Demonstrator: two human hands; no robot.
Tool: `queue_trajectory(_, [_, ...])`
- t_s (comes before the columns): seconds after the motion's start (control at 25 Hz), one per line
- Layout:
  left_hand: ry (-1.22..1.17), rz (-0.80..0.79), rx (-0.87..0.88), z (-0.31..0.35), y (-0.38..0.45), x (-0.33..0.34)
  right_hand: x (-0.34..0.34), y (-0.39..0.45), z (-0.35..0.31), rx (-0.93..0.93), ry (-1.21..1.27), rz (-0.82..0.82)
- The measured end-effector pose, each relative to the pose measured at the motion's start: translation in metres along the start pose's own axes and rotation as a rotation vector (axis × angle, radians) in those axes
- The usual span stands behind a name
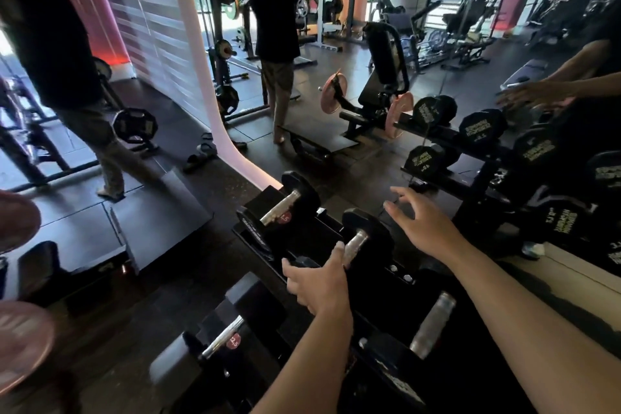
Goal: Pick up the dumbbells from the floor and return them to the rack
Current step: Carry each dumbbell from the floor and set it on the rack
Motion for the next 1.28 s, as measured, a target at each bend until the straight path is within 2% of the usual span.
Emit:
queue_trajectory(0.4, [-0.044,0.206,0.051,0.072,0.181,-0.016,0.102,0.157,-0.086,-0.069,0.130,-0.026])
queue_trajectory(0.56, [-0.086,0.172,0.047,0.073,0.249,-0.005,0.170,0.213,-0.110,-0.065,0.188,-0.091])
queue_trajectory(0.64, [-0.095,0.117,0.019,0.065,0.274,0.002,0.205,0.228,-0.111,-0.050,0.137,-0.159])
queue_trajectory(0.76, [-0.147,0.096,-0.008,0.051,0.294,0.005,0.228,0.242,-0.096,-0.004,0.110,-0.101])
queue_trajectory(0.92, [-0.179,0.131,0.008,0.047,0.300,0.002,0.243,0.252,-0.079,0.082,0.238,-0.087])
queue_trajectory(1.28, [-0.107,0.028,-0.034,0.043,0.293,-0.004,0.248,0.249,-0.079,0.028,0.316,-0.206])
Point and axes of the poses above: each hand's wrist, its own y-axis towards the middle knuckle, its own x-axis out of the palm, z = x × y, the point moved 7 cm from there along y, towards the middle knuckle, and after that the axes turned 10 degrees about -y, right-handed, at the moved point
